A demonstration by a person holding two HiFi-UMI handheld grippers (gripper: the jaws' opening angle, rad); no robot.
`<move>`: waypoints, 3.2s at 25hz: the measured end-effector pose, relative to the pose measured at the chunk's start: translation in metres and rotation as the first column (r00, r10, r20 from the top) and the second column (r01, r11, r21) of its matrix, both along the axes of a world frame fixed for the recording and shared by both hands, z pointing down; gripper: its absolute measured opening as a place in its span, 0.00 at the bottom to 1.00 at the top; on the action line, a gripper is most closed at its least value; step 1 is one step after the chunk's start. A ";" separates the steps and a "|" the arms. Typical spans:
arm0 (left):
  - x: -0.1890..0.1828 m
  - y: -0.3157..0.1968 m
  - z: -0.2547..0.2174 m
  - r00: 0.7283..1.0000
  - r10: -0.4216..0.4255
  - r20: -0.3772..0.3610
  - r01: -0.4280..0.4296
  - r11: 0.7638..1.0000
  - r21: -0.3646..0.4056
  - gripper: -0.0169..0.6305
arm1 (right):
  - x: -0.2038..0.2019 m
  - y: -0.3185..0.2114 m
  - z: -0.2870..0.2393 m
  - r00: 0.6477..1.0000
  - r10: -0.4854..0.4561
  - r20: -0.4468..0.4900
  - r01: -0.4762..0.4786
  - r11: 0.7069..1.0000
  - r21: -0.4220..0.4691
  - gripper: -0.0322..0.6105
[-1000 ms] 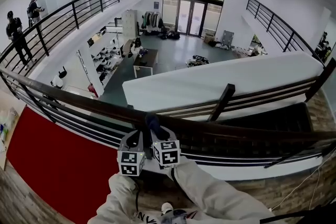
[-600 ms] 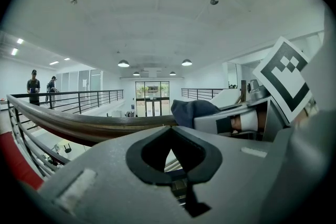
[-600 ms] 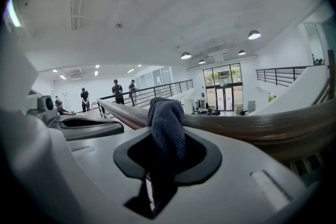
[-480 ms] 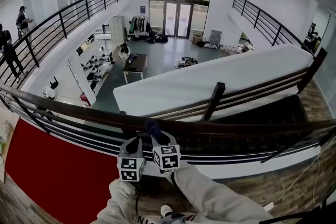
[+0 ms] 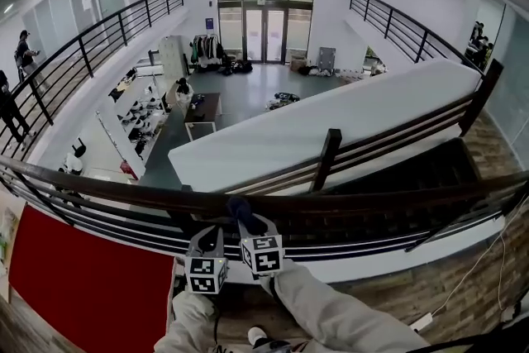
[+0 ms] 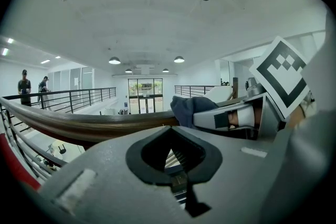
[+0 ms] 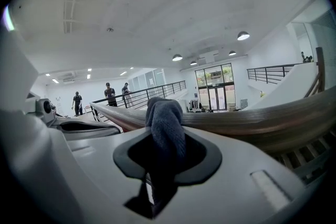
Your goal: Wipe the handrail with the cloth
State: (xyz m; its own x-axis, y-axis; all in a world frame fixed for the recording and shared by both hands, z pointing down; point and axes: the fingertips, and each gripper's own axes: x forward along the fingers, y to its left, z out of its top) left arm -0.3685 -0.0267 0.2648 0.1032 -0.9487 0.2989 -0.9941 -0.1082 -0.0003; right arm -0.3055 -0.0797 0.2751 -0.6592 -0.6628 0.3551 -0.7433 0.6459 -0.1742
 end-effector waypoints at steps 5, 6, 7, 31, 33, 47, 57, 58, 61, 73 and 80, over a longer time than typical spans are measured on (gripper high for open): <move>0.044 -0.017 0.002 1.000 0.025 -0.008 -0.025 1.000 -0.005 0.03 | 0.037 -0.009 0.000 1.000 0.011 0.007 -0.011 1.000 -0.008 0.18; 0.052 -0.018 0.003 1.000 0.028 -0.012 -0.028 1.000 -0.005 0.03 | 0.043 -0.010 0.000 1.000 0.012 0.007 -0.011 1.000 -0.009 0.18; 0.060 -0.019 0.004 0.999 0.029 -0.014 -0.029 1.000 -0.005 0.03 | 0.049 -0.010 0.001 1.000 0.012 0.007 -0.012 1.000 -0.009 0.18; 0.241 -0.061 0.008 0.982 0.189 -0.007 -0.189 0.981 -0.032 0.03 | 0.233 -0.041 -0.003 0.991 0.131 0.020 -0.131 0.991 -0.001 0.18; 0.260 -0.066 0.010 0.979 0.203 -0.012 -0.204 0.979 -0.030 0.03 | 0.251 -0.045 -0.002 0.990 0.140 0.019 -0.140 0.990 0.002 0.18; 0.410 -0.101 0.004 0.956 0.293 -0.009 -0.293 0.956 -0.022 0.03 | 0.403 -0.072 -0.004 0.979 0.204 0.005 -0.204 0.979 0.012 0.19; 0.492 -0.112 0.005 0.935 0.353 -0.032 -0.354 0.935 -0.023 0.03 | 0.480 -0.082 -0.002 0.966 0.256 0.028 -0.257 0.966 0.019 0.19; 0.499 -0.113 0.005 0.933 0.359 -0.037 -0.360 0.933 -0.027 0.03 | 0.488 -0.084 -0.002 0.966 0.258 0.030 -0.259 0.966 0.020 0.19; 0.523 -0.118 0.004 0.922 0.385 -0.045 -0.386 0.922 -0.032 0.03 | 0.512 -0.090 -0.005 0.963 0.269 0.024 -0.269 0.963 0.028 0.19; 0.644 -0.126 -0.006 0.835 0.544 -0.077 -0.547 0.837 -0.015 0.03 | 0.664 -0.117 -0.006 0.899 0.437 0.007 -0.437 0.898 0.044 0.19; 0.713 -0.134 -0.014 0.779 0.617 -0.106 -0.621 0.784 0.001 0.03 | 0.754 -0.129 -0.007 0.855 0.519 -0.022 -0.517 0.854 0.064 0.19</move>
